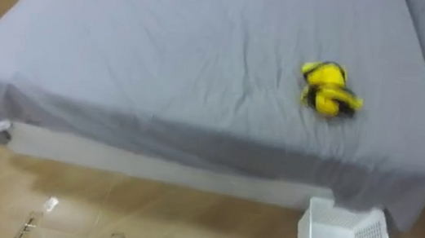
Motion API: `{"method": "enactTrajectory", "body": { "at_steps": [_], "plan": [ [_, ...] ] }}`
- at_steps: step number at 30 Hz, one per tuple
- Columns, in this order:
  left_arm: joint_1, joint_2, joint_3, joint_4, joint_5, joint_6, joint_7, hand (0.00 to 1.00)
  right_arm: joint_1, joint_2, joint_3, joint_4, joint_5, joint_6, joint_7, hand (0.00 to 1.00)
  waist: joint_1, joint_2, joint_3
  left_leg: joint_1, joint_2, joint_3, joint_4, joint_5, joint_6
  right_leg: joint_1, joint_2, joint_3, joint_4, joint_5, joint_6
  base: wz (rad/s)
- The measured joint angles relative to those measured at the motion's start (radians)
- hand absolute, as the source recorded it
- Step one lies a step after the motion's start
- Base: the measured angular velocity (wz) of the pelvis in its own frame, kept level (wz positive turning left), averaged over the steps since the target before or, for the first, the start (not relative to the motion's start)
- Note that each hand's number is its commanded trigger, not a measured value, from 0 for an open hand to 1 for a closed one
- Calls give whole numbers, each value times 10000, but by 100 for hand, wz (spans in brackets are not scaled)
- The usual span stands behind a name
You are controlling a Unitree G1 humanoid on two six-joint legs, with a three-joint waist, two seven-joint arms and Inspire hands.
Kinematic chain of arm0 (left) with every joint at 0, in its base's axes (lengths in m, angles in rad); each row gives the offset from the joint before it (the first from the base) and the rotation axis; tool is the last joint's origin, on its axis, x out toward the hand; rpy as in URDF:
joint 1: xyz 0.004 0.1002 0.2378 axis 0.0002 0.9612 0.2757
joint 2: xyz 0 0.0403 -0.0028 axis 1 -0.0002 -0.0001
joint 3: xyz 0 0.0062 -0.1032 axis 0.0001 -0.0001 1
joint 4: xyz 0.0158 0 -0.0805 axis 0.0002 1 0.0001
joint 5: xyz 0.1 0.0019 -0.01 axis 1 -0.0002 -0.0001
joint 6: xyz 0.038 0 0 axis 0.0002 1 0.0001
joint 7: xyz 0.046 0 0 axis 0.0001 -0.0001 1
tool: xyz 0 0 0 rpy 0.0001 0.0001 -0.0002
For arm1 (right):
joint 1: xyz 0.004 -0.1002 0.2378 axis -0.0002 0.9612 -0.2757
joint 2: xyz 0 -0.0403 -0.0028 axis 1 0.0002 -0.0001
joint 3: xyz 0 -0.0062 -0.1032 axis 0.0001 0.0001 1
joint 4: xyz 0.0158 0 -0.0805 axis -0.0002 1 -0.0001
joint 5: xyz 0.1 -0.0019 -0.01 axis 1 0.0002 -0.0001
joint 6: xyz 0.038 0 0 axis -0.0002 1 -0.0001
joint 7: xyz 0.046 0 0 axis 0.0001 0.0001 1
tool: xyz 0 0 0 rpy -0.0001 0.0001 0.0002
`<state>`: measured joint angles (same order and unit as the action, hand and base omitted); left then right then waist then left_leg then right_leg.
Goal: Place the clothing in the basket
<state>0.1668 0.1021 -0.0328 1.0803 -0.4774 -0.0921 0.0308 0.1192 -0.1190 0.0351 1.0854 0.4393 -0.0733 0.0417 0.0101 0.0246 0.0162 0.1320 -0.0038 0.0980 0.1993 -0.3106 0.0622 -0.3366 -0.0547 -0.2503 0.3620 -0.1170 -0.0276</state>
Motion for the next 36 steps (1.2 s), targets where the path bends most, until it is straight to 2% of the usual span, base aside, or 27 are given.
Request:
{"method": "enactTrajectory", "body": {
  "at_steps": [1, 2, 3, 4, 5, 6, 7, 8, 9, 10, 11, 12, 13, 14, 15, 17, 19, 20, 22, 23, 26, 27, 30, 31, 32, 33, 36],
  "plan": [
    [63, 20, -119, 15, 27, -2, -78, 0, -18, 18, -11, -57, -160, -45, -191, 0, 28, 39, -64, 422, 199, -20, -129, -140, -219, 23, 158, 20, -632, 947, -268, 36],
    [143, 34, -106, 57, 29, -2, -138, 0, -23, 26, -64, -158, -246, -61, -293, 0, 102, 53, -83, 514, 295, -35, -78, -247, -323, 12, 268, 33, -700, 1212, -441, 4],
    [198, 13, -115, 127, 26, -1, -196, 0, -43, 5, -204, -461, -485, -131, -479, 0, 317, 171, -234, 540, 522, -46, 78, -400, -594, 109, 592, -31, -542, 1235, -729, -35],
    [285, 6, -118, 155, 31, -4, -249, 0, -221, -54, -220, -691, -659, -255, -698, 0, 561, 343, -118, 714, 673, -29, 50, -254, -934, 123, 714, -96, -15, 1067, -894, -39],
    [318, 3, -122, 219, 28, -7, -298, 0, -361, -60, -249, -760, -794, -273, -836, 0, 639, 376, -70, 776, 692, -25, 93, -144, -1150, 107, 704, 1, 277, 885, -988, -18],
    [313, -4, -124, 358, 95, -8, -415, 0, -519, -50, -313, -876, -1030, -321, -1112, 0, 662, 378, -26, 865, 788, 75, 7, -58, -1458, -9, 487, 221, 1186, 495, -1063, 69],
    [243, 2, -131, 245, 163, -69, -440, 0, -567, -153, -555, -1048, -1220, -324, -1348, 0, 412, 433, 88, 881, 941, 96, -565, 173, -1448, -353, 131, 194, 2799, 181, -932, 97],
    [264, 9, -124, 170, 154, -163, -440, 0, -468, -142, -641, -1187, -1257, -294, -1444, 0, 424, 272, 180, 955, 936, 162, -201, 145, -1359, -673, 22, 60, 3412, -126, -653, 85],
    [491, 287, -109, -14, 87, -367, -417, 0, -347, -7, -661, -1450, -1305, -113, -1565, 0, 769, 106, -80, 846, 934, 655, 762, 58, -1396, -698, 64, -125, 2622, -140, -633, 0],
    [858, 495, -99, -6, -9, -426, -367, 0, -254, 83, -598, -1684, -1304, 366, -1684, 0, 905, -205, -73, 696, 882, 1021, 2111, 46, -1405, -204, 119, -666, 1564, 65, -1308, -29],
    [1024, 493, -105, -1, -92, -384, -298, 0, -112, 54, -580, -1726, -1310, 507, -1781, 0, 896, -66, -49, 637, 1059, 960, 2795, 49, -1398, 84, 241, -772, 1420, -25, -1406, -39],
    [1277, 386, -118, -18, -117, -313, -199, 0, 294, -43, -595, -2028, -1453, 506, -2240, 0, 727, 233, -90, 145, 1416, 794, 4357, 336, -1320, 544, 683, -675, 1075, -324, -1345, -40],
    [1350, 302, -18, -35, -177, -215, -182, 0, 418, -204, -586, -2222, -1670, 505, -2379, 0, 548, 312, -45, -463, 1617, 657, 5567, 819, -1289, 651, 952, -470, 918, -433, -1400, -42],
    [1390, 304, 20, -50, -219, -211, -164, 0, 422, -251, -571, -2346, -1806, 507, -2432, 0, 462, 375, -63, -752, 1662, 607, 5917, 898, -1349, 655, 1009, -427, 870, -484, -1480, -49],
    [1319, 328, 107, -81, -218, -211, -116, 0, 421, -292, -573, -2692, -2022, 507, -2576, 0, 343, 346, -29, -1266, 1615, 637, 6236, 809, -1309, 643, 1062, -193, 864, -584, -1621, -50],
    [1135, 331, 131, -131, -217, -229, -105, 0, 390, -275, -563, -3242, -2059, 745, -2765, 0, 203, 189, 45, -1968, 1390, 654, 6227, 513, -1263, 762, 1060, 102, 783, -598, -1603, -52],
    [1103, 320, 241, -327, -208, -273, -151, 0, 421, -255, -419, -3383, -2057, 854, -3154, 0, 221, 188, 48, -2535, 1110, 904, 5190, 126, -1191, 938, 1070, 481, 676, -653, -1657, -58],
    [1110, 300, 280, -363, -211, -288, -151, 0, 420, -264, -352, -3432, -2050, 880, -3280, 0, 227, 152, 57, -2639, 1026, 947, 4760, 108, -1187, 917, 1058, 580, 670, -671, -1656, -67],
    [1236, 237, 323, -384, -208, -350, -129, 0, 420, -286, -145, -3780, -2067, 1090, -3618, 0, 239, 82, 17, -2846, 600, 876, 2829, 128, -1142, 943, 984, 616, 569, -751, -1639, -71],
    [1280, 231, 323, -382, -210, -350, -132, 0, 422, -286, -126, -3875, -2069, 1144, -3677, 0, 229, 84, 0, -2874, 586, 884, 2493, 149, -1128, 955, 988, 608, 508, -744, -1622, -58],
    [1469, 223, 319, -390, -219, -353, -142, 0, 429, -302, 70, -4112, -2173, 1221, -4171, 0, 190, 24, -82, -2942, 431, 922, 1576, 469, -1000, 968, 1095, 825, 326, -737, -1414, -30],
    [1468, 225, 319, -388, -224, -357, -148, 0, 429, -304, 214, -4271, -2172, 1378, -4376, 0, 151, 18, -83, -2875, 416, 925, 1326, 666, -899, 957, 1117, 848, 269, -766, -1170, 0],
    [1430, 199, 325, -322, -189, -397, -185, 0, 428, -302, 237, -4315, -2230, 1627, -4729, 0, -31, 4, -87, -2623, 273, 895, 811, 1048, -913, 1117, 1116, 851, -44, -762, -964, 18],
    [1378, 189, 327, -250, -140, -397, -215, 0, 427, -306, 232, -4335, -2234, 1711, -4901, 0, -35, 6, -92, -2511, 237, 904, 634, 1148, -888, 1135, 1104, 850, -81, -783, -831, 17],
    [1362, 189, 335, -225, -106, -397, -227, 0, 428, -307, 234, -4389, -2236, 1789, -4980, 0, -32, 0, -89, -2456, 230, 904, 523, 1222, -816, 1138, 1106, 850, -114, -782, -830, 4],
    [1357, 189, 395, -199, -79, -390, -253, 0, 434, -307, 233, -4681, -2237, 2073, -5112, 0, -63, -3, -87, -2374, 211, 905, 319, 1512, -786, 1109, 1114, 850, -163, -776, -820, 0],
    [1254, 188, 519, 45, -76, -359, -278, 0, 434, -335, 223, -5109, -2251, 2441, -5448, 0, -105, -81, -36, -2216, 87, 916, 36, 1601, -685, 1079, 1059, 905, -212, -771, -814, -4]
  ]
}}
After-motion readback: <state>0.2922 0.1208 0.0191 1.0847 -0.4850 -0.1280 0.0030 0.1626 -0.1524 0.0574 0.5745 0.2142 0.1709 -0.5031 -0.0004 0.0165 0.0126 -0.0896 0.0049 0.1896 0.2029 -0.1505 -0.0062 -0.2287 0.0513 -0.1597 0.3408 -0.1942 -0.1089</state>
